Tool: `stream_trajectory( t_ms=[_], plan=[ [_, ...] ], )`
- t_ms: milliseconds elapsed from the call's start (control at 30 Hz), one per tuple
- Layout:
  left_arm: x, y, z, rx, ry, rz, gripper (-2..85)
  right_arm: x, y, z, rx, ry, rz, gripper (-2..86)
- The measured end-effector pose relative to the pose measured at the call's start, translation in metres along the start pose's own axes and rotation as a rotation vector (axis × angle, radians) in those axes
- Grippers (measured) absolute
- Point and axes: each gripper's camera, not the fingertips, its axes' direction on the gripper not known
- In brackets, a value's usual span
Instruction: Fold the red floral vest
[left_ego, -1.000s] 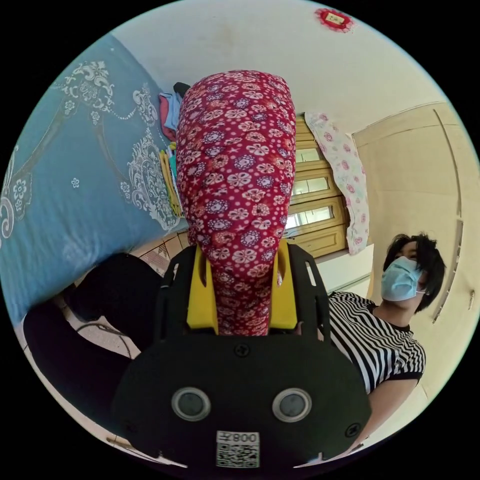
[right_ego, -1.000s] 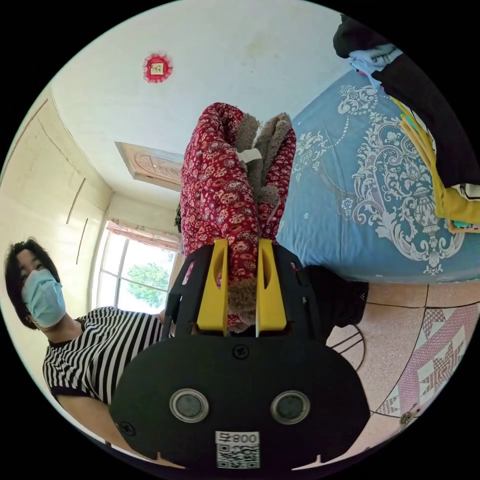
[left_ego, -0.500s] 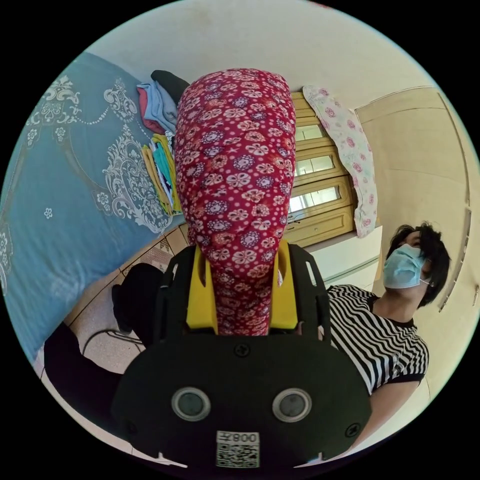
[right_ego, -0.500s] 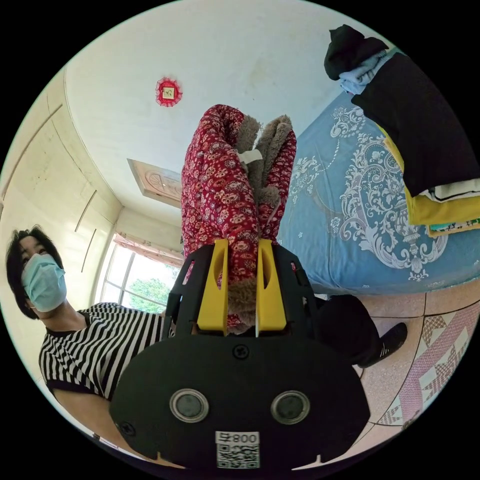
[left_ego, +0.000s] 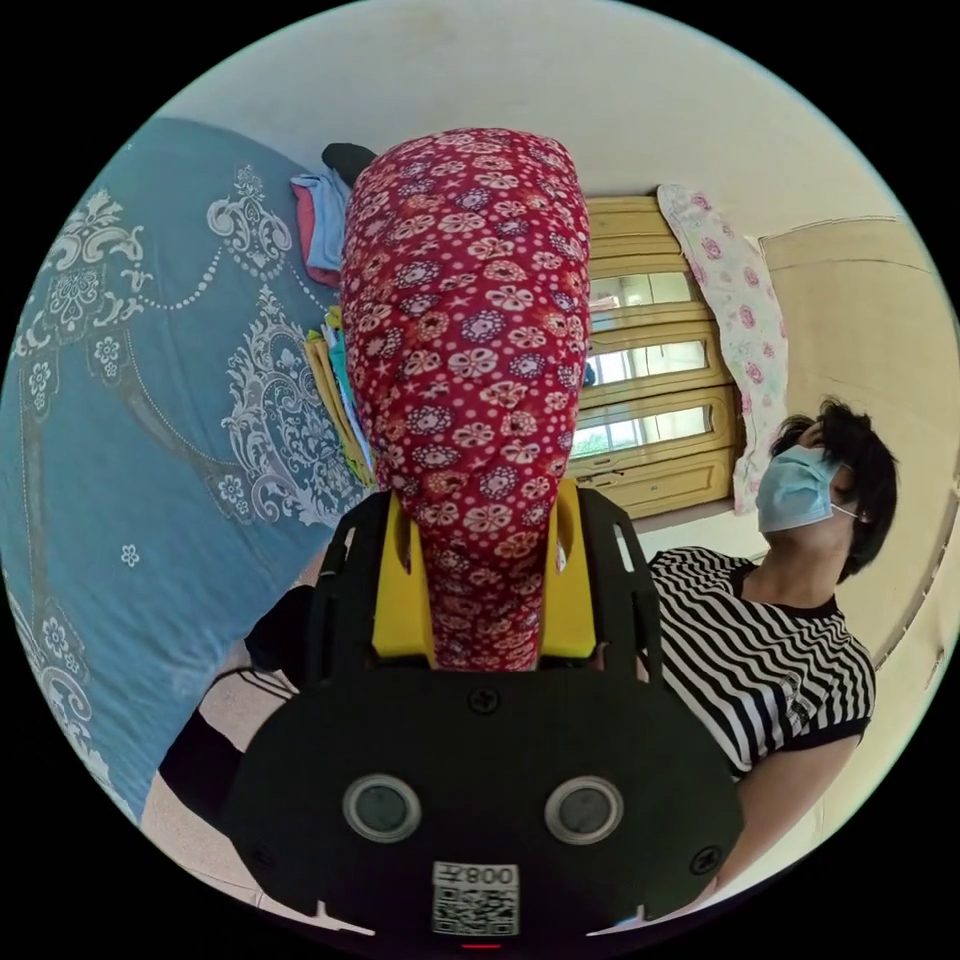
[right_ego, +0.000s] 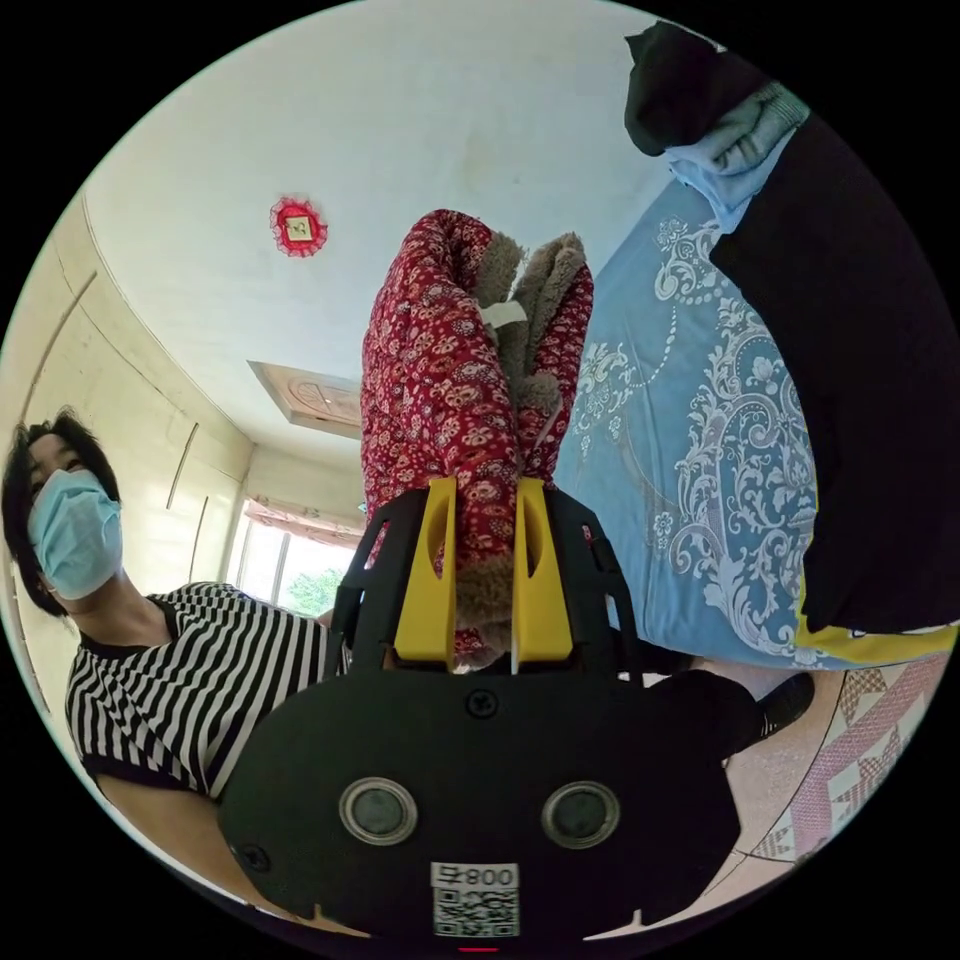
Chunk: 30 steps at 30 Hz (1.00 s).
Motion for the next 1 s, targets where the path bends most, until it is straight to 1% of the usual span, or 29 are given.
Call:
stream_trajectory(
  t_ms=[200, 367, 600, 767, 1000],
  plan=[
    [0.015, -0.063, 0.053, -0.052, 0.002, -0.011, 18.3, -0.055, -0.025, -0.073, 0.057, -0.003, 0.036, 9.1],
    [0.035, -0.115, 0.111, -0.098, 0.027, 0.014, 18.4, -0.119, -0.043, -0.154, 0.105, 0.033, 0.026, 9.1],
    [0.044, -0.171, 0.186, -0.123, 0.06, 0.034, 18.4, -0.186, -0.069, -0.252, 0.144, 0.079, 0.013, 9.0],
    [0.027, -0.221, 0.228, -0.159, 0.075, 0.051, 18.5, -0.224, -0.101, -0.304, 0.17, 0.104, 0.042, 9.0],
    [-0.025, -0.287, 0.253, -0.163, 0.115, 0.038, 18.5, -0.267, -0.167, -0.342, 0.165, 0.171, 0.074, 9.0]
  ],
)
